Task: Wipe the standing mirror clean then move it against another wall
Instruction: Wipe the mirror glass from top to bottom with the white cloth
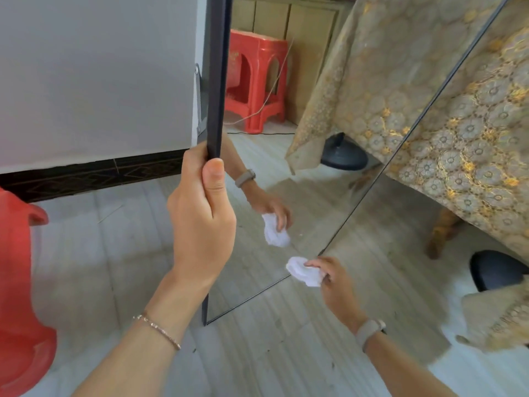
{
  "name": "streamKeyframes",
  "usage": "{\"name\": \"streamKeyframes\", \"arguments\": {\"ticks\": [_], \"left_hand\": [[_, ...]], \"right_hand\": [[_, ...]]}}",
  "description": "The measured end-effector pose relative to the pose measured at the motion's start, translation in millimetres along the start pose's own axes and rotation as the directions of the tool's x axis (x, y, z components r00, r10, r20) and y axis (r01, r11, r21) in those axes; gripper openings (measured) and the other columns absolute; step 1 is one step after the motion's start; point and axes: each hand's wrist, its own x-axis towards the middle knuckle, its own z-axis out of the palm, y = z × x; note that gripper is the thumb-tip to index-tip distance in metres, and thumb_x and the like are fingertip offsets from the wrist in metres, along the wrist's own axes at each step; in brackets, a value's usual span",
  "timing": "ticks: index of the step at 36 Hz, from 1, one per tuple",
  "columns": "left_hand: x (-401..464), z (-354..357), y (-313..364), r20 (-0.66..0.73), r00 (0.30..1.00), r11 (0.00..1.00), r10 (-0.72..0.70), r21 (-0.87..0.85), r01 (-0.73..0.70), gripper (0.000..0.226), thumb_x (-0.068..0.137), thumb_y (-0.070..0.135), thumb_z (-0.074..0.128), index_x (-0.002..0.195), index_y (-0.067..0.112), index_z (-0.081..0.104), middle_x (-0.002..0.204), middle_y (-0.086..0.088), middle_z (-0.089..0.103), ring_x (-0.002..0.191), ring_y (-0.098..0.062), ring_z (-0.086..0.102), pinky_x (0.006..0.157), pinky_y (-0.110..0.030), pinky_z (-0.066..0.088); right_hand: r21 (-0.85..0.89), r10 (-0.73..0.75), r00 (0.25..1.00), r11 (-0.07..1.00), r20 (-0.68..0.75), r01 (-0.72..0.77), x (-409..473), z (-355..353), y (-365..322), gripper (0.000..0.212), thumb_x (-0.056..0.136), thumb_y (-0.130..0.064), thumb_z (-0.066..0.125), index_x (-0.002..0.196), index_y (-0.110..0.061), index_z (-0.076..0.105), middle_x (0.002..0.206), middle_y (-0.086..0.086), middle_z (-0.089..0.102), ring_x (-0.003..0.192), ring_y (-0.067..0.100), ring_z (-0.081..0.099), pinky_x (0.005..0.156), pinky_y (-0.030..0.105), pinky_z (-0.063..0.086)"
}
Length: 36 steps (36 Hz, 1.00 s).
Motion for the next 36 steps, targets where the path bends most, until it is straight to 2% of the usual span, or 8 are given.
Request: {"name": "streamKeyframes", "arguments": {"ticks": [5,10,14,19,23,25,29,36], "left_hand": [[-1.1,2.5,-1.6,-0.009,1.0,1.0,-0.006,-0.008,0.006,0.019,0.094,0.032,0.024,0.097,0.023,0.041,0.061,0.027,0.047,0.051,0.004,0.041,0.052,-0.005,0.032],[-1.7,3.1,-3.7,-0.009,1.0,1.0,0.004,-0.02,-0.004,0.019,0.093,0.032,0.024,0.095,0.021,0.04,0.061,0.027,0.047,0.049,0.005,0.04,0.05,-0.005,0.032],[-0.7,1.1,-3.7,-0.007,1.0,1.0,0.002,-0.016,-0.002,0.019,0.093,0.032,0.024,0.097,0.024,0.041,0.062,0.028,0.048,0.051,0.006,0.041,0.051,-0.005,0.032],[0.5,0.5,-1.5,-0.012,1.0,1.0,0.003,-0.012,-0.004,0.025,0.095,0.043,0.023,0.102,0.029,0.043,0.069,0.035,0.05,0.059,0.01,0.045,0.056,-0.004,0.034],[-1.5,0.0,-3.2,-0.032,0.999,0.999,-0.029,-0.021,0.028,0.025,0.093,0.038,0.024,0.102,0.029,0.045,0.069,0.031,0.052,0.058,0.008,0.045,0.056,-0.005,0.034],[-3.4,0.0,-4.6,-0.034,0.998,0.998,-0.051,-0.037,0.05,0.026,0.092,0.037,0.025,0.106,0.027,0.045,0.07,0.026,0.053,0.061,0.008,0.046,0.059,-0.004,0.035],[-12.8,0.2,-6.5,-0.041,0.998,0.997,-0.039,0.06,0.041,0.044,0.092,0.033,0.029,0.123,0.007,0.047,0.1,0.0,0.043,0.087,0.011,0.038,0.075,-0.009,0.033],[-27.5,-5.4,-6.7,-0.092,0.984,0.961,0.151,0.249,-0.125,0.037,0.086,0.02,0.044,0.122,0.012,0.036,0.108,-0.024,0.054,0.101,-0.029,0.039,0.085,-0.048,0.039]], "right_hand": [[0.103,0.103,0.877,0.993,-0.468,-0.062,63.0,-91.3,-41.1,0.039,0.072,0.014,0.038,0.1,0.0,0.062,0.108,0.024,0.052,0.099,0.02,0.048,0.087,0.013,0.034],[0.188,0.073,0.583,0.972,-0.809,0.14,126.6,-163.4,-98.3,0.031,0.078,-0.001,0.041,0.095,-0.022,0.058,0.094,-0.013,0.049,0.093,0.002,0.048,0.083,0.018,0.042],[0.216,0.088,0.41,0.936,-0.908,0.278,158.8,-184.6,-143.0,0.033,0.079,0.001,0.046,0.095,-0.026,0.056,0.093,-0.004,0.054,0.078,-0.022,0.048,0.069,0.004,0.04],[-0.017,-0.228,0.603,0.942,-0.764,0.336,128.9,-132.8,-139.9,0.019,0.086,-0.01,0.051,0.1,-0.017,0.061,0.102,-0.005,0.051,0.099,0.013,0.052,0.088,0.024,0.043],[0.054,-0.29,0.951,0.954,-0.108,0.296,59.6,-86.9,-85.4,0.039,0.07,0.003,0.049,0.091,-0.027,0.063,0.099,-0.008,0.055,0.097,0.012,0.053,0.084,0.021,0.04],[0.082,-0.177,0.975,0.983,0.134,0.167,37.0,-88.1,-77.2,0.038,0.067,-0.009,0.04,0.092,-0.03,0.061,0.093,-0.015,0.054,0.091,-0.008,0.053,0.077,0.008,0.038],[0.19,0.052,0.992,0.979,0.117,-0.073,30.0,-107.4,-82.2,0.041,0.075,0.013,0.044,0.087,-0.023,0.06,0.085,-0.01,0.058,0.069,-0.012,0.054,0.062,0.005,0.039],[0.582,0.341,0.923,0.72,0.18,-0.379,36.6,-121.2,-108.3,0.021,0.089,-0.006,0.05,0.105,0.007,0.052,0.089,0.016,0.053,0.078,0.027,0.052,0.07,0.041,0.043]]}}
